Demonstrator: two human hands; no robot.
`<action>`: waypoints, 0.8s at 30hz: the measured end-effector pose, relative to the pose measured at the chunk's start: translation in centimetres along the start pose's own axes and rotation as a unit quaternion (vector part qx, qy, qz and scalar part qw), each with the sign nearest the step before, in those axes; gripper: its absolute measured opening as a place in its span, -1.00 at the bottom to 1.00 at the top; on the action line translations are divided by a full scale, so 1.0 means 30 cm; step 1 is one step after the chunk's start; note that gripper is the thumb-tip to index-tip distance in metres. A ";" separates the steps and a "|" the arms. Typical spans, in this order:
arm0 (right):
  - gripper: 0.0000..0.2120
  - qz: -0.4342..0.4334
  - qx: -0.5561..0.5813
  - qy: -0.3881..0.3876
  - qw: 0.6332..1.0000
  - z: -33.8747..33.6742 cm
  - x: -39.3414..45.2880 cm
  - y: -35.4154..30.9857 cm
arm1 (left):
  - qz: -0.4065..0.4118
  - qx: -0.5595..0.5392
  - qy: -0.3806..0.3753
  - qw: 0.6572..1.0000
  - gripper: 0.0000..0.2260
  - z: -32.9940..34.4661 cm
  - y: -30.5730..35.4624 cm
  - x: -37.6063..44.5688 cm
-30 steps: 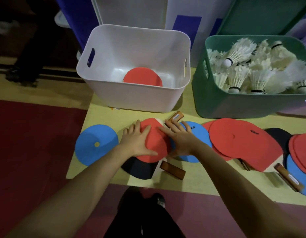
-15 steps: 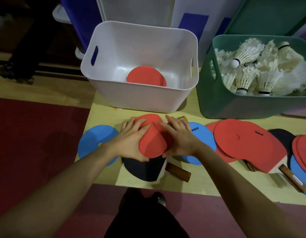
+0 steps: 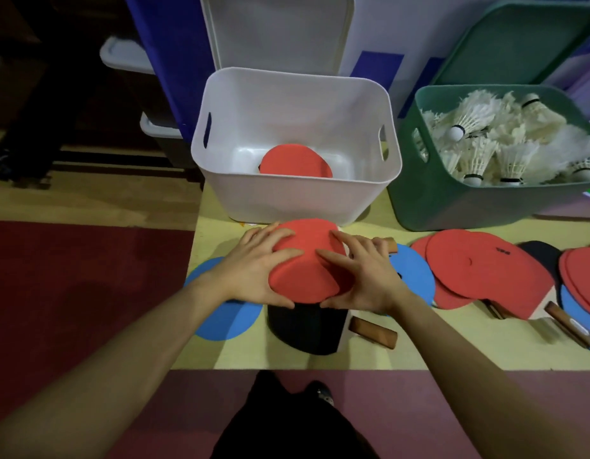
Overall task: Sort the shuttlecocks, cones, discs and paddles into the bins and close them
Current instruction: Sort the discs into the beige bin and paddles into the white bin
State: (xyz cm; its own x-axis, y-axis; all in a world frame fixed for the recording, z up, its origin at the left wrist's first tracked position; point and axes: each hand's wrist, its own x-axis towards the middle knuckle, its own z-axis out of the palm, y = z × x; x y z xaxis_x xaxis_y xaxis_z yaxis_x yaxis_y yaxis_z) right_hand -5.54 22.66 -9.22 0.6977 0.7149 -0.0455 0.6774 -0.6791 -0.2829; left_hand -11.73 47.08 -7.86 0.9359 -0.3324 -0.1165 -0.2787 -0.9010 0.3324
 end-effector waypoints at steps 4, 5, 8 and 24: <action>-0.18 0.119 0.022 0.031 0.992 0.095 -0.108 -0.020 | -0.076 -0.114 -0.085 0.987 -0.10 0.065 0.008 0.020; -0.17 0.135 0.019 0.019 0.990 0.113 -0.126 -0.024 | -0.076 -0.120 -0.107 0.984 -0.08 0.084 0.019 0.027; -0.10 0.152 -0.001 -0.031 0.988 0.131 -0.151 -0.024 | -0.072 -0.113 -0.130 0.982 -0.08 0.129 0.046 0.052; -0.08 0.209 0.001 0.038 0.977 0.079 -0.240 0.161 | -0.171 -0.196 0.099 0.960 -0.38 0.213 0.200 0.113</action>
State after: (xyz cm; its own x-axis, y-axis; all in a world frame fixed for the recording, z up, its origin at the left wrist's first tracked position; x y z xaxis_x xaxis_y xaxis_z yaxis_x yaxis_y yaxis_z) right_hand -7.85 14.63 -12.52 0.9288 0.3605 -0.0861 0.3287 -0.9086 -0.2576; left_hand -11.62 38.77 -12.24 0.9917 0.0597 -0.1135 0.1188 -0.7614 0.6373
